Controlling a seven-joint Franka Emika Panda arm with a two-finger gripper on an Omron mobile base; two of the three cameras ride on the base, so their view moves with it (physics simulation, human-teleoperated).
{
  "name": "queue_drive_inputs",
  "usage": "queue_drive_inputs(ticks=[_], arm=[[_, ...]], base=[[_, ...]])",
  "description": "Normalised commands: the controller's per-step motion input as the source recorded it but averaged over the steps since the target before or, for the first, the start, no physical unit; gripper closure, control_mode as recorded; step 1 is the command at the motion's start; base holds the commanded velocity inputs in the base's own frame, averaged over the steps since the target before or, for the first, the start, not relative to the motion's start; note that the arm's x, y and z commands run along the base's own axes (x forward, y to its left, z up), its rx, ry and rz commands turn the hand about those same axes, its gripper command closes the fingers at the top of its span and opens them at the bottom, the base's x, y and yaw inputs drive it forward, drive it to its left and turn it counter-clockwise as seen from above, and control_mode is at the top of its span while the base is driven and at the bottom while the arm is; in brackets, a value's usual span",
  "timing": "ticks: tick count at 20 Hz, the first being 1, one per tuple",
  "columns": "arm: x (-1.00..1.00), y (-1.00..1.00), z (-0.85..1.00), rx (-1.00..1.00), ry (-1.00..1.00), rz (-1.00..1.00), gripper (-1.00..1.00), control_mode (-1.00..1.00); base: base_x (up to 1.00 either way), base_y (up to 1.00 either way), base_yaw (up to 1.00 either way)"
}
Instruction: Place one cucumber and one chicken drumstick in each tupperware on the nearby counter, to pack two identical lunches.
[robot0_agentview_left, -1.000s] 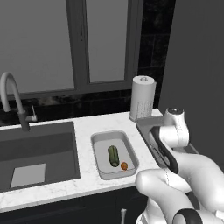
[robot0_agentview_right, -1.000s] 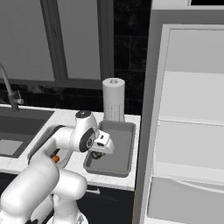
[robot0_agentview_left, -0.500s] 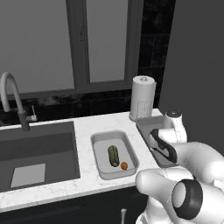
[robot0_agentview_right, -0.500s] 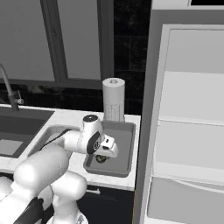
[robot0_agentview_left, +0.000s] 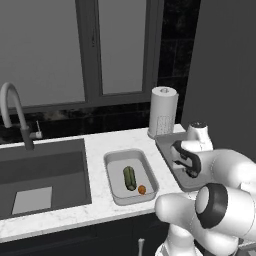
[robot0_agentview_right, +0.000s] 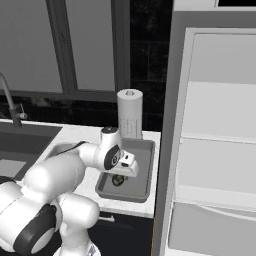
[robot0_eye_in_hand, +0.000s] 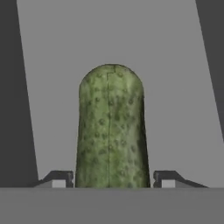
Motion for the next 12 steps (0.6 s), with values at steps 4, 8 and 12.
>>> queue_drive_inputs(ticks=[4, 8, 12], arm=[[0.00, 0.01, 0.21, 0.04, 0.04, 0.00, -1.00, -1.00], [0.00, 0.01, 0.26, 0.01, 0.00, 0.00, -1.00, -1.00], [-0.01, 0.18, 0.76, 0.02, 0.00, 0.00, -1.00, -1.00]], base=[[0.00, 0.00, 0.00], [0.00, 0.00, 0.00], [0.00, 0.00, 0.00]])
